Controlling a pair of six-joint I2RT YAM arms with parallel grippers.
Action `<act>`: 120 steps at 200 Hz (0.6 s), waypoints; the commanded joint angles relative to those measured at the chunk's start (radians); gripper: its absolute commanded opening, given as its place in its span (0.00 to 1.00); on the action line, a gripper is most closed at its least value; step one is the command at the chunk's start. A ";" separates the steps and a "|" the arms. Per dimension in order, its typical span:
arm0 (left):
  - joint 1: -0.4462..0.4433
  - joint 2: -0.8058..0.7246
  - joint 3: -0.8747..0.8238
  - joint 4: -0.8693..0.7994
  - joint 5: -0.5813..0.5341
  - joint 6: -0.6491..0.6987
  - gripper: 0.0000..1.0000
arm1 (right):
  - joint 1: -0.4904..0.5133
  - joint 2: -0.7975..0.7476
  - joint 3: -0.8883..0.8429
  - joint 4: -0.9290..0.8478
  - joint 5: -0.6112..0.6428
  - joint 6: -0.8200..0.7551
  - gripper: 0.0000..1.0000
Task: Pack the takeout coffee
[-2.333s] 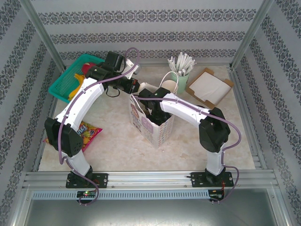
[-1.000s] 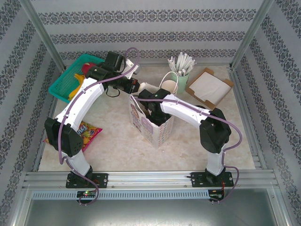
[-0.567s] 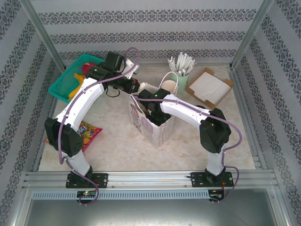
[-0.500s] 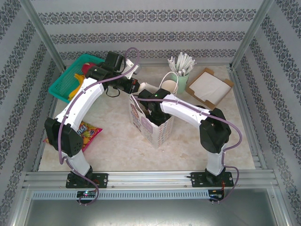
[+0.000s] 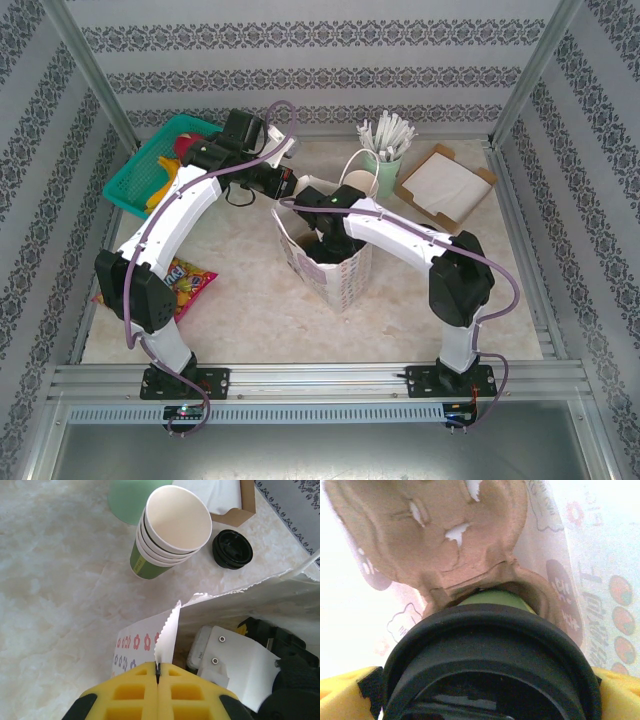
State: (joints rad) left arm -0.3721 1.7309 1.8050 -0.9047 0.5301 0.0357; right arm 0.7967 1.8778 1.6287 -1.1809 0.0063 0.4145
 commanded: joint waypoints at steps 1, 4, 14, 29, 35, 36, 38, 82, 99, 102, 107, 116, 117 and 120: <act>-0.004 -0.013 0.007 0.001 -0.007 -0.007 0.00 | 0.014 -0.035 0.042 -0.049 0.010 -0.009 0.98; -0.005 -0.013 0.007 0.000 -0.007 -0.007 0.00 | 0.015 -0.035 0.044 -0.050 0.012 -0.008 0.98; -0.004 -0.014 0.007 0.000 -0.005 -0.007 0.00 | 0.015 -0.037 0.055 -0.055 0.016 -0.008 0.98; -0.004 -0.014 0.009 -0.007 -0.001 -0.008 0.00 | 0.015 -0.036 0.082 -0.073 0.031 -0.002 0.98; -0.004 -0.013 0.015 -0.013 0.001 -0.012 0.00 | 0.016 -0.034 0.097 -0.084 0.037 0.002 0.98; -0.004 -0.013 0.015 -0.013 0.001 -0.013 0.00 | 0.016 -0.034 0.100 -0.086 0.039 0.002 0.98; -0.004 -0.013 0.018 -0.016 0.004 -0.013 0.00 | 0.016 -0.034 0.104 -0.088 0.041 0.003 0.98; -0.004 -0.021 0.024 -0.031 0.003 -0.017 0.00 | 0.025 -0.038 0.194 -0.134 0.069 0.016 0.98; -0.005 -0.019 0.025 -0.036 -0.004 -0.020 0.00 | 0.026 -0.049 0.220 -0.147 0.077 0.018 0.98; -0.005 -0.019 0.025 -0.036 -0.006 -0.021 0.00 | 0.026 -0.052 0.221 -0.146 0.078 0.019 0.98; -0.005 -0.020 0.025 -0.038 -0.008 -0.022 0.00 | 0.026 -0.058 0.227 -0.146 0.078 0.019 0.98; -0.005 -0.021 0.025 -0.039 -0.011 -0.023 0.00 | 0.027 -0.069 0.233 -0.145 0.072 0.018 0.98; -0.004 -0.021 0.025 -0.039 -0.012 -0.023 0.00 | 0.027 -0.071 0.233 -0.144 0.071 0.019 0.98; -0.004 -0.022 0.025 -0.039 -0.012 -0.023 0.00 | 0.029 -0.075 0.234 -0.141 0.070 0.018 0.98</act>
State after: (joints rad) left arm -0.3721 1.7309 1.8050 -0.9104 0.5297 0.0216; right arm 0.8162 1.8568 1.8244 -1.2850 0.0486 0.4194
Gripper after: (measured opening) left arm 0.064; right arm 0.979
